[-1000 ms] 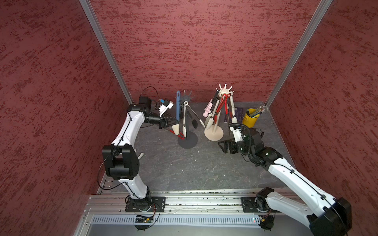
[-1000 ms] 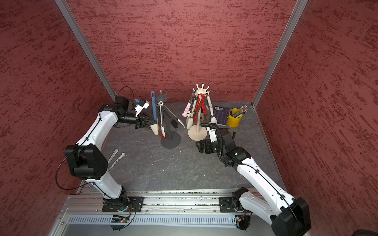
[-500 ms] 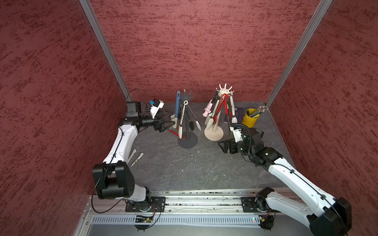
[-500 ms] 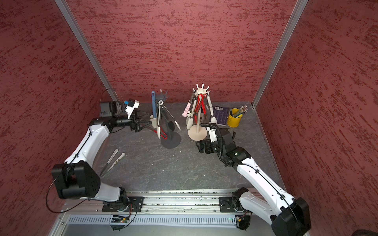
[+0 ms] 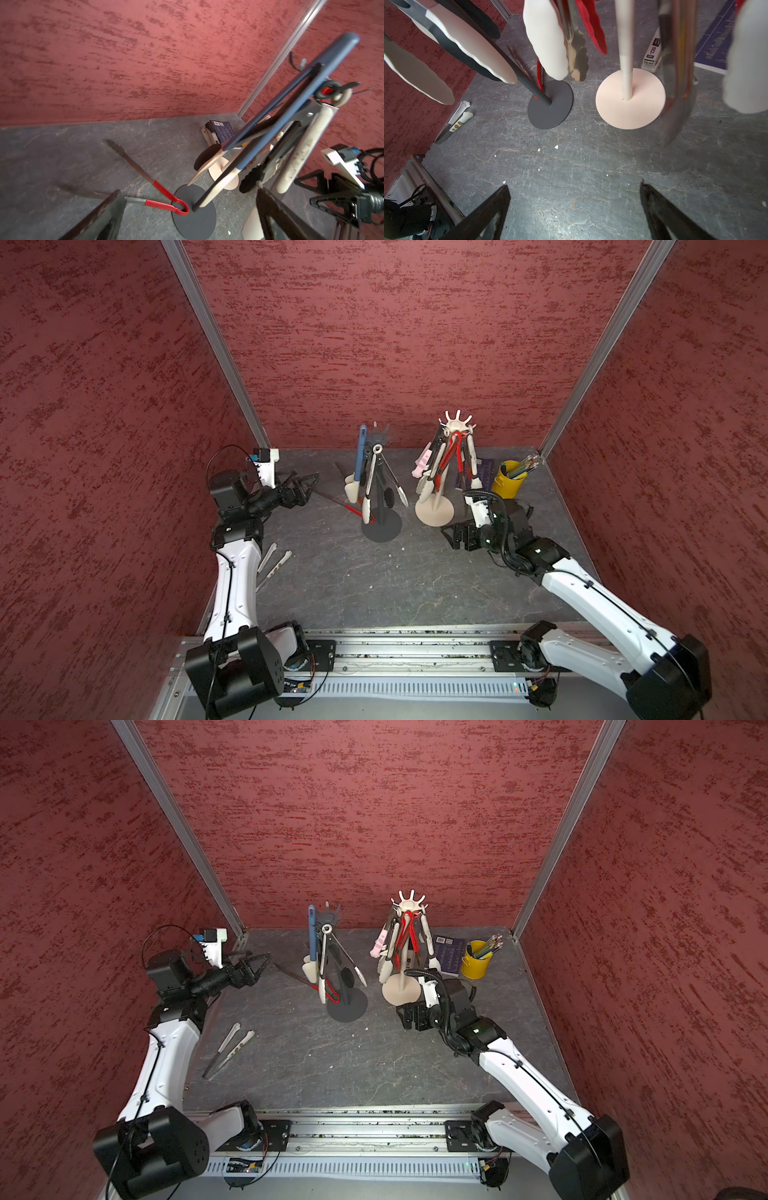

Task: Hang food tongs on kitchen utensil racks
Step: Move the food tongs to the center of the board.

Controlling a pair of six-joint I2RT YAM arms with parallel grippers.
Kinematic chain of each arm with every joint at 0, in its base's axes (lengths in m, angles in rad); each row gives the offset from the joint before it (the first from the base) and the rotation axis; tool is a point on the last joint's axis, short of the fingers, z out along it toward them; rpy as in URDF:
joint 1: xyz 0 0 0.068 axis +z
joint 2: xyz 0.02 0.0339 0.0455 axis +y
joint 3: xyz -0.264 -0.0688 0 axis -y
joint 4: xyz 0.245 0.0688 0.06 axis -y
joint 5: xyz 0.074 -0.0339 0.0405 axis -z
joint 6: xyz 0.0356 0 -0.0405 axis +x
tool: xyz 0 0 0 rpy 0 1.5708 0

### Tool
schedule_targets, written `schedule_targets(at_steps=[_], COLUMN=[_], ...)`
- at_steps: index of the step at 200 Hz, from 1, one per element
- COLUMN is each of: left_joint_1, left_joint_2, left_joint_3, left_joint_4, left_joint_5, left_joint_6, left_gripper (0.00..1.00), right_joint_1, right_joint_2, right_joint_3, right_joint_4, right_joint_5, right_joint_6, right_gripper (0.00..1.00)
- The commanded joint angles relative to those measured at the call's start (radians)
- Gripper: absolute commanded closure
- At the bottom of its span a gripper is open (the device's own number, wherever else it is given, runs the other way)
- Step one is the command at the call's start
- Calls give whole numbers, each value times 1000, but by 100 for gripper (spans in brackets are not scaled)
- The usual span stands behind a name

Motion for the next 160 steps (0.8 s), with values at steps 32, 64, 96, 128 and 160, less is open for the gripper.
schedule_targets(at_steps=[32,64,96,128,160], left_joint_1=[-6,-114,-232,-315,-323], left_joint_2=[156,252,414,585,752], left_joint_3=[101,121,240,423,589], left_joint_4=[-332,-376,-491,-635,-753], left_joint_5=[-155,-288,-450,-594,-597], left_joint_6=[-96,-202,-317,-329,-406], left_gripper=[0,0,0,23,29], right_joint_1=[-7,-7,-8,-7,-8], right_joint_2=[35,53,56,31,-10], right_joint_3=[16,15,20,12,-22], right_joint_4=[56,74,78,65,64], right_joint_5=[-19,-30,-33,-24,-22], right_joint_6=[15,22,24,24,40], right_gripper=[1,1,1,1,1])
